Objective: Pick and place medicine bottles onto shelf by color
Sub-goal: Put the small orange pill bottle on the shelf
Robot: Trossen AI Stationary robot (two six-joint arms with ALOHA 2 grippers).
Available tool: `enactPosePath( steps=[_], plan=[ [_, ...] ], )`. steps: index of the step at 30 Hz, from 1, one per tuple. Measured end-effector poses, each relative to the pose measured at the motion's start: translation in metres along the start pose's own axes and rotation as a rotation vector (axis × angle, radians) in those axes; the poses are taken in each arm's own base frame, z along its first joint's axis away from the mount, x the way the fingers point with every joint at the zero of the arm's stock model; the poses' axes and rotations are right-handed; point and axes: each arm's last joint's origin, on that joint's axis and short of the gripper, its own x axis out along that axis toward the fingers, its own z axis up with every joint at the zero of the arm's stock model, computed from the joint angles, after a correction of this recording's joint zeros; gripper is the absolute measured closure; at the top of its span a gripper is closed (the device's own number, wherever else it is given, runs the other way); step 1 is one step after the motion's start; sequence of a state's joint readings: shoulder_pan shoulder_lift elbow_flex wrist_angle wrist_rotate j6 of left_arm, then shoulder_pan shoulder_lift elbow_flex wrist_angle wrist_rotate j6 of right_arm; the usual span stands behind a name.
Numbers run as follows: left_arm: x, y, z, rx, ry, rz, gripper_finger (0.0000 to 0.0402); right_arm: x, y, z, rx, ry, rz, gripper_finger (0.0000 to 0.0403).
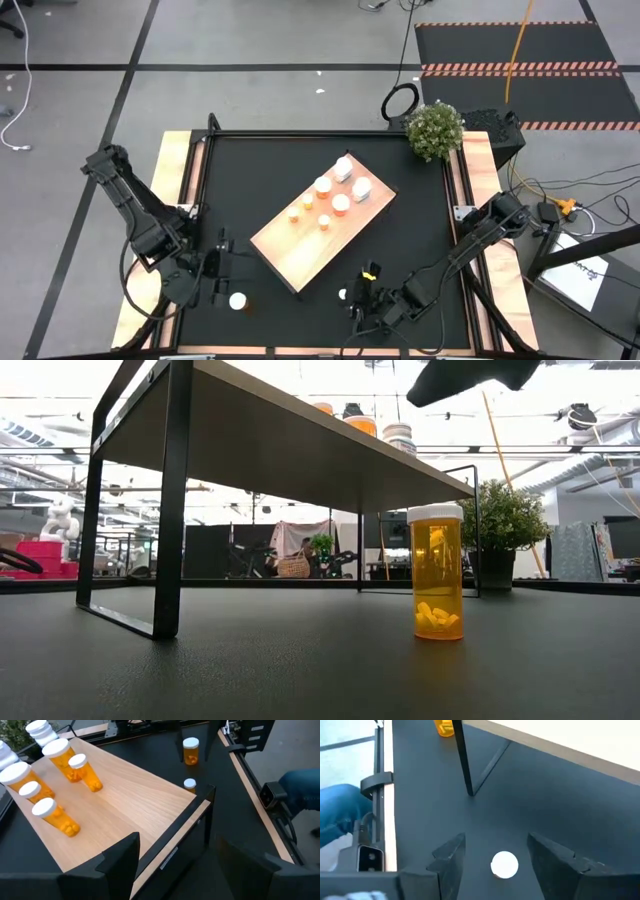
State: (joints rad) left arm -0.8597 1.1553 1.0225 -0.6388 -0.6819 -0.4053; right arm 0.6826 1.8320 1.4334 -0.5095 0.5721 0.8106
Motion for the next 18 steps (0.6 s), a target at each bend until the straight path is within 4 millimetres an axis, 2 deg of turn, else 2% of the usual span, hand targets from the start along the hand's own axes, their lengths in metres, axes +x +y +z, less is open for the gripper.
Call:
enactPosePath(
  steps=[5, 13, 18],
  plan=[
    [0.0, 0.0, 0.0, 0.022, 0.001, 0.001, 0.0144, 0.003, -0.003, -0.009, -0.006, 0.031, -0.006, 0.0195],
    [0.001, 0.002, 0.0, 0.056, 0.002, 0.007, 0.0144, 0.016, -0.013, -0.013, 0.044, 0.078, 0.016, 0.0192],
    [0.001, 0.002, 0.0, 0.057, 0.002, 0.007, 0.0144, 0.023, -0.017, -0.015, 0.063, 0.085, 0.029, 0.0164]
  ],
)
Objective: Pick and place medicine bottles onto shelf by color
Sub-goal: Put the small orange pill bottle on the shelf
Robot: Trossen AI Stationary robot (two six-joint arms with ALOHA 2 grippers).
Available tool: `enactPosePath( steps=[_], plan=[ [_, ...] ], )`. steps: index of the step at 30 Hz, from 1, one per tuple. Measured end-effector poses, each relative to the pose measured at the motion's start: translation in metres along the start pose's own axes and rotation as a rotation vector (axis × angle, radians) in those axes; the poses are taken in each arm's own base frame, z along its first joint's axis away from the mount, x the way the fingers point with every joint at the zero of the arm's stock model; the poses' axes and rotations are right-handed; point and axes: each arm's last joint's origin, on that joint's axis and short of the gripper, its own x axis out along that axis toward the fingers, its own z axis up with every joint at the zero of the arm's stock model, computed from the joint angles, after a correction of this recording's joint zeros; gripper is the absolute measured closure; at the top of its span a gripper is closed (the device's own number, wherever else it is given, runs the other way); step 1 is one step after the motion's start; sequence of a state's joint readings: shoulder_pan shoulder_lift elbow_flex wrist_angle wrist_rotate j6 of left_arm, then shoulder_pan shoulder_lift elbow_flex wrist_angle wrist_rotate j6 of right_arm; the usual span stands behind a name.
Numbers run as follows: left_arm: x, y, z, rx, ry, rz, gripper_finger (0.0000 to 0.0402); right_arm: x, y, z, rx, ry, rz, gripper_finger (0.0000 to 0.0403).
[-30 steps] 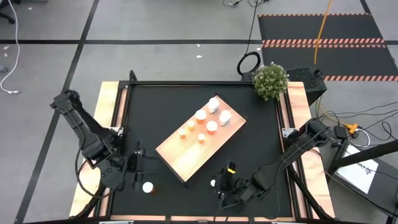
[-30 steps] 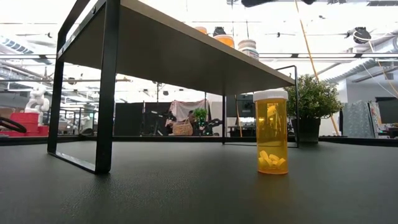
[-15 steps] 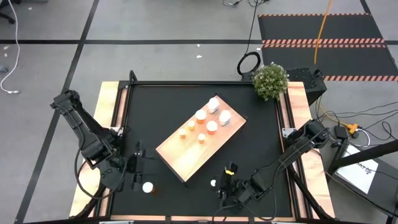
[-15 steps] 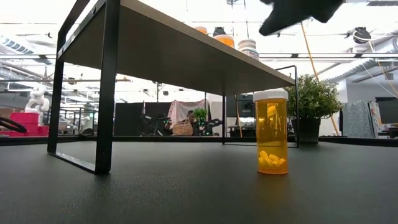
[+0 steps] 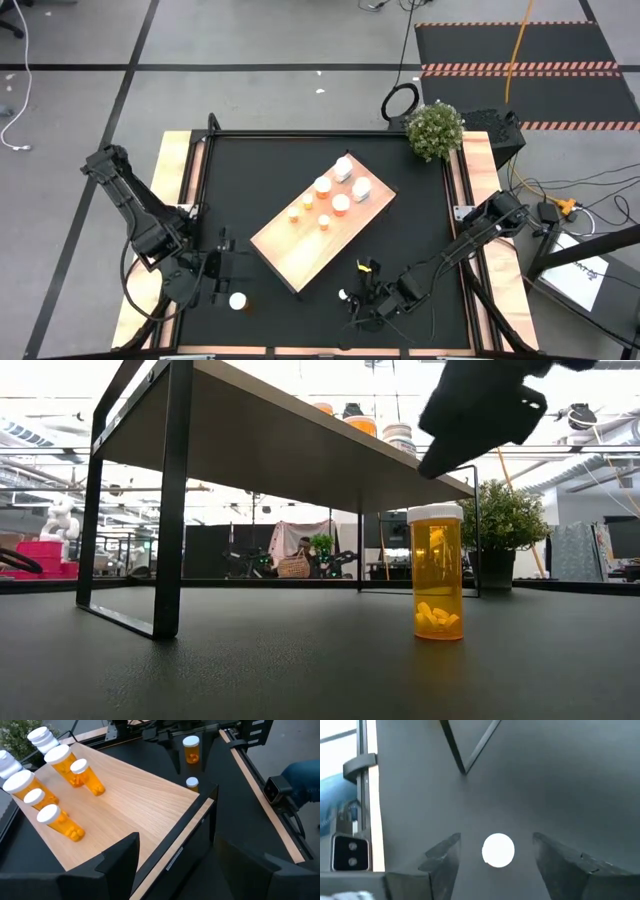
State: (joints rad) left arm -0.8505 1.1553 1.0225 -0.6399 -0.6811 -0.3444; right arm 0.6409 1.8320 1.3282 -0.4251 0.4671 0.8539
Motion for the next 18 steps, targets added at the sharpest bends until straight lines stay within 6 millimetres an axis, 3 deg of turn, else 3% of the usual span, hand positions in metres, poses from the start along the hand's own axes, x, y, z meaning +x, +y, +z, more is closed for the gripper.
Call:
enactPosePath(
  steps=[6, 13, 18],
  plan=[
    [0.0, 0.0, 0.0, -0.004, 0.0, 0.0, 0.0144, 0.0, 0.0, 0.0, -0.017, -0.002, 0.002, 0.0129],
    [0.0, 0.0, 0.0, -0.003, -0.001, 0.0, 0.0144, 0.001, -0.001, 0.001, -0.022, 0.01, 0.012, 0.013],
    [0.0, 0.0, 0.001, -0.006, -0.005, -0.002, 0.0144, 0.016, -0.003, -0.003, -0.022, 0.057, 0.008, 0.013]
  ],
)
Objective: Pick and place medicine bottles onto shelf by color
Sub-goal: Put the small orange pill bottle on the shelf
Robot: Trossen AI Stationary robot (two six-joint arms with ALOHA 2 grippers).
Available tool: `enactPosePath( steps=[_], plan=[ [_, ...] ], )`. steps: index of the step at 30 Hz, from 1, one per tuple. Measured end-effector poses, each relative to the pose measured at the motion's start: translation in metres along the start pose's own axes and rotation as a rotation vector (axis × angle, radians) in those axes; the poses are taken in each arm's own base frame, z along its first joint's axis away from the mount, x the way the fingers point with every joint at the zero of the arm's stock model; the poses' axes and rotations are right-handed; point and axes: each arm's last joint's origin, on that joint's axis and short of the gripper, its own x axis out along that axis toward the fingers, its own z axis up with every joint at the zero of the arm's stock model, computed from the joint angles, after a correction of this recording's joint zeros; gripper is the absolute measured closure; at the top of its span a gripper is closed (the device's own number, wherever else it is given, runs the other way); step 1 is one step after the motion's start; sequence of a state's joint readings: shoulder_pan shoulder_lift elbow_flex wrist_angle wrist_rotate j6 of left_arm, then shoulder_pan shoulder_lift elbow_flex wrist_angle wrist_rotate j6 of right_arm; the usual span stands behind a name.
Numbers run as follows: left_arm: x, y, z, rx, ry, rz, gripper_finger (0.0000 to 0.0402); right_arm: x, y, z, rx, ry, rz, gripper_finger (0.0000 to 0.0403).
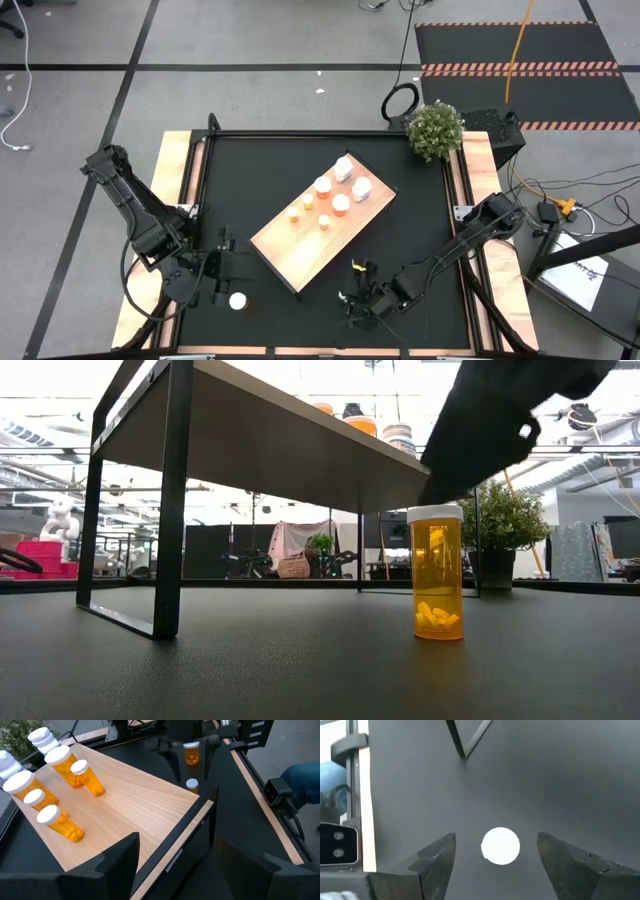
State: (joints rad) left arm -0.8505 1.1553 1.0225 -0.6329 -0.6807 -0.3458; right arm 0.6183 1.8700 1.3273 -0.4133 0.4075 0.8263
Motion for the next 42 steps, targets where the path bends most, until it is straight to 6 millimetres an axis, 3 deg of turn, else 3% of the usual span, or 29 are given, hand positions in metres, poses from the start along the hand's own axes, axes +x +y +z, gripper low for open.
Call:
enactPosePath(
  steps=[5, 13, 34, 42],
  plan=[
    [0.0, 0.0, 0.0, -0.001, -0.001, 0.0, 0.0144, 0.017, -0.004, -0.003, 0.027, 0.074, 0.011, 0.013],
    [0.0, 0.0, 0.0, 0.003, -0.001, -0.001, 0.0144, 0.024, -0.011, 0.001, 0.076, 0.096, 0.004, 0.0138],
    [0.0, 0.0, 0.0, 0.01, -0.001, 0.0, 0.0144, 0.024, -0.008, 0.002, 0.073, 0.1, 0.037, 0.0269],
    [0.0, 0.0, 0.0, 0.009, -0.001, 0.0, 0.0144, 0.024, -0.008, 0.002, 0.062, 0.099, 0.038, 0.0287]
  ],
)
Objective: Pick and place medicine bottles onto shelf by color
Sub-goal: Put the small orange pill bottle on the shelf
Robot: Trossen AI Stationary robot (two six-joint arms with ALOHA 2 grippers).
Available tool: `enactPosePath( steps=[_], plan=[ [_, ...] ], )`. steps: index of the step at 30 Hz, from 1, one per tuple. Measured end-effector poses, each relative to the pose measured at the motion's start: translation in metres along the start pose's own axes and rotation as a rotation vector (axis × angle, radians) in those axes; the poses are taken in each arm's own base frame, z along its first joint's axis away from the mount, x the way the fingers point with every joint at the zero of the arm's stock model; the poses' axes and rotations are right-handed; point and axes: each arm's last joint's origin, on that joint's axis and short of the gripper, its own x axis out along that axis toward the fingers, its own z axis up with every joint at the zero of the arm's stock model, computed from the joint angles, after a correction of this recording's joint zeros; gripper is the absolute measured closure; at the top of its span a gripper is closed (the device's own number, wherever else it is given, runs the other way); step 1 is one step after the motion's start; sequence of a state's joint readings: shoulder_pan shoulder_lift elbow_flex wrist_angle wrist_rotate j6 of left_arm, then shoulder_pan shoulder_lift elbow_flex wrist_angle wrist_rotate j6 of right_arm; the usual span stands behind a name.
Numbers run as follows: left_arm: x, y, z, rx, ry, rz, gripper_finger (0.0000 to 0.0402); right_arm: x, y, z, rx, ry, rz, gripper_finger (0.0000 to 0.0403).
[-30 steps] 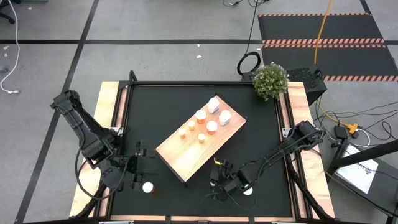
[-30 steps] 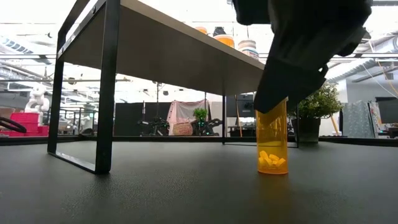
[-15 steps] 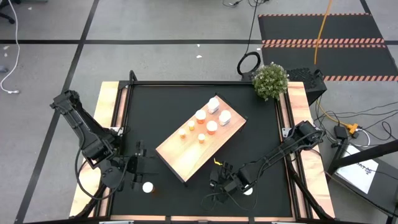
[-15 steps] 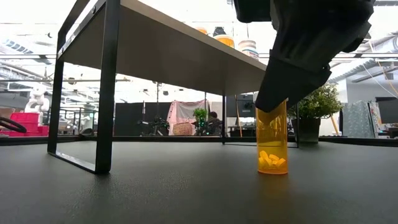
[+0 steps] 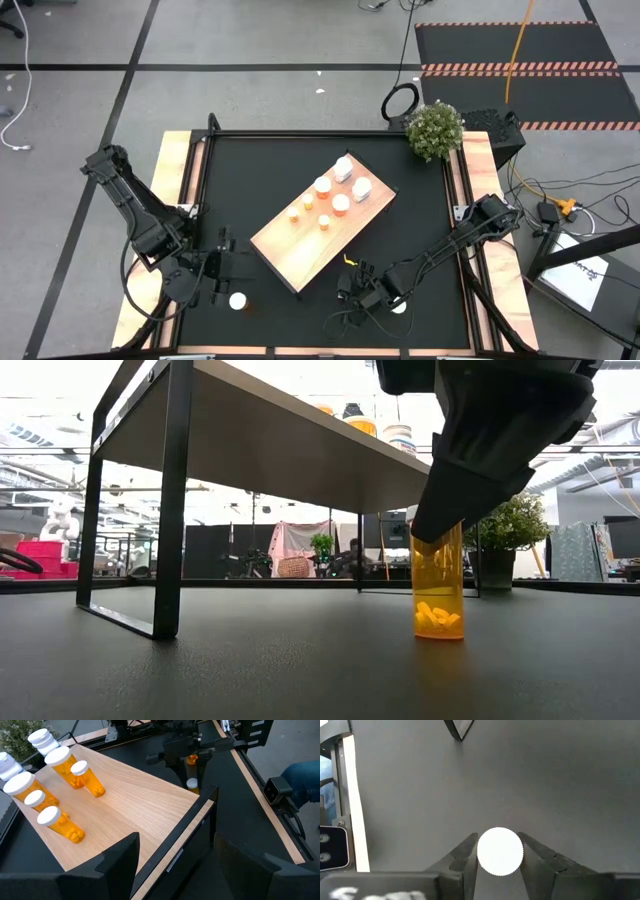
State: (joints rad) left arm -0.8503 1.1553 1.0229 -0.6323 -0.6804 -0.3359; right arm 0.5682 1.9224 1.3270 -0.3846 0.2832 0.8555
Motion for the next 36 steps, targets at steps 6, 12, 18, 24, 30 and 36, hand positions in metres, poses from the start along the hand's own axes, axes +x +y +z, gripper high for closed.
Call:
enactPosePath(
  steps=[6, 12, 18, 24, 30, 36],
  plan=[
    [0.0, 0.0, 0.0, 0.0, 0.0, 0.0, 0.0144, -0.003, 0.001, 0.002, -0.003, -0.01, 0.011, 0.0285],
    [0.0, 0.0, 0.0, -0.001, 0.0, 0.0, 0.0144, -0.021, 0.002, 0.01, 0.016, -0.059, 0.041, 0.0285],
    [0.0, 0.0, 0.0, -0.002, -0.001, 0.0, 0.0144, -0.04, 0.002, 0.018, 0.03, -0.105, 0.069, 0.0285],
    [0.0, 0.0, 0.001, -0.011, -0.004, -0.001, 0.0144, -0.058, 0.002, 0.025, 0.031, -0.153, 0.089, 0.0287],
    [0.0, 0.0, 0.001, -0.015, -0.008, -0.002, 0.0144, -0.086, 0.009, 0.042, -0.007, -0.217, 0.15, 0.0287],
    [0.0, 0.0, 0.001, -0.016, -0.008, -0.002, 0.0144, -0.115, 0.016, 0.06, -0.053, -0.265, 0.175, 0.0288]
  ],
)
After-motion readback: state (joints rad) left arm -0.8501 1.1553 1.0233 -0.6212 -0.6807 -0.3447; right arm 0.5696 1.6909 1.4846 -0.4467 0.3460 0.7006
